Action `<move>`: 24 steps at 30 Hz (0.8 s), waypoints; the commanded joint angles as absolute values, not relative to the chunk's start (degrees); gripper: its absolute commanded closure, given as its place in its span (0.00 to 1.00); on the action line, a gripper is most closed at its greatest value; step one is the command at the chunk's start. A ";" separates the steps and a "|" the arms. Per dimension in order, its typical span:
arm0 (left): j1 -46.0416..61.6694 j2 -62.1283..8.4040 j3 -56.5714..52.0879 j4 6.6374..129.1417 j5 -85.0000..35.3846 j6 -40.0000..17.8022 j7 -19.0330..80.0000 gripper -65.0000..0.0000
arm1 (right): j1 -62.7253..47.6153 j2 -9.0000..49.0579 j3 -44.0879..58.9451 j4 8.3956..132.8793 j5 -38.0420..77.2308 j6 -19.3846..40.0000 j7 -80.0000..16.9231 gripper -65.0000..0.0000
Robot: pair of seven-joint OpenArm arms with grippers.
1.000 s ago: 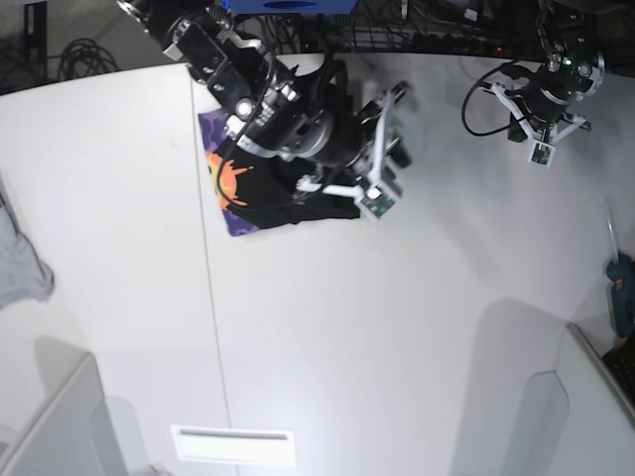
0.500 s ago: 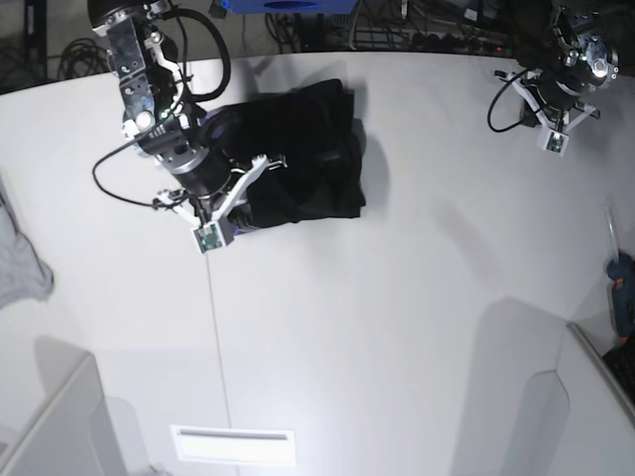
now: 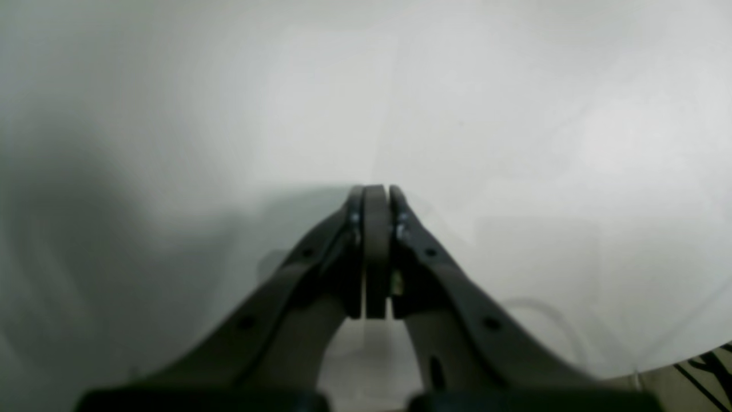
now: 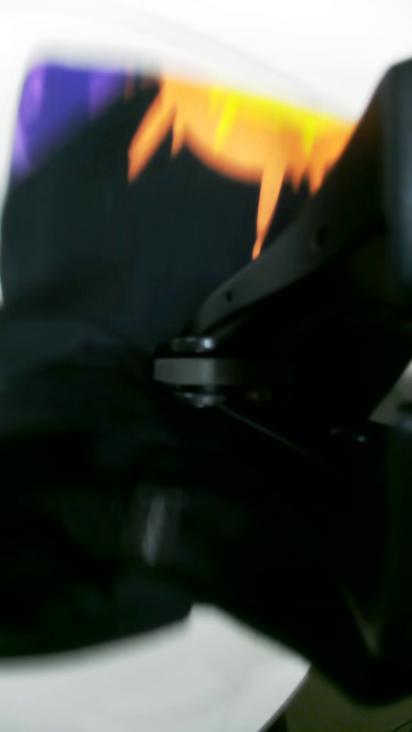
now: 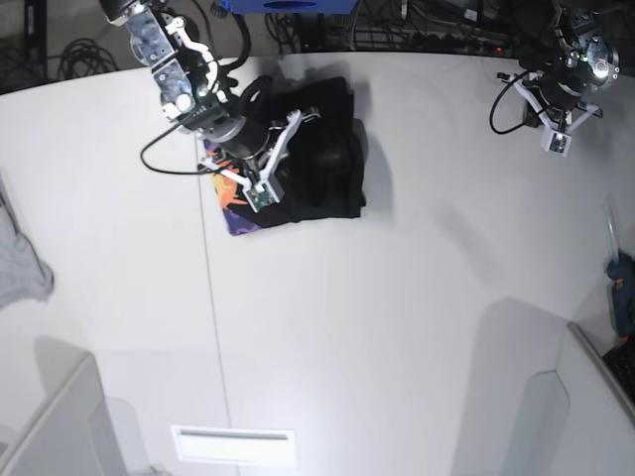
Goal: Fold the T-shirt properly
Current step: 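Grasp the shirt edges with both grippers and spread the bundle flat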
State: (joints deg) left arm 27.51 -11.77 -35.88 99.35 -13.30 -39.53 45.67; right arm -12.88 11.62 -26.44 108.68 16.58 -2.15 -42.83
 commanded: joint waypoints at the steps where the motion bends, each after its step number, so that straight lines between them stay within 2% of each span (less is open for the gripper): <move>1: 27.65 -12.53 -36.00 100.35 -13.49 -40.00 44.79 1.00 | -12.09 10.68 -26.77 109.76 16.92 -2.24 -41.54 1.00; 6: 27.74 -12.26 -35.82 100.44 -13.49 -40.00 44.79 1.00 | -12.00 8.22 -26.95 109.49 16.92 -2.15 -41.71 1.00; 11: 27.74 -12.09 -30.46 100.44 -13.49 -40.00 44.79 1.00 | -11.21 7.08 -28.00 108.62 17.01 -2.15 -41.71 1.00; 18: 27.21 -7.34 -24.92 103.96 -13.49 -40.00 44.79 1.00 | -9.19 5.14 -33.45 103.69 16.92 -2.33 -41.71 1.00; 24: 28.18 -6.29 -21.41 109.85 -13.49 -40.00 44.88 1.00 | -9.71 6.55 -32.40 111.16 16.92 -2.33 -41.71 1.00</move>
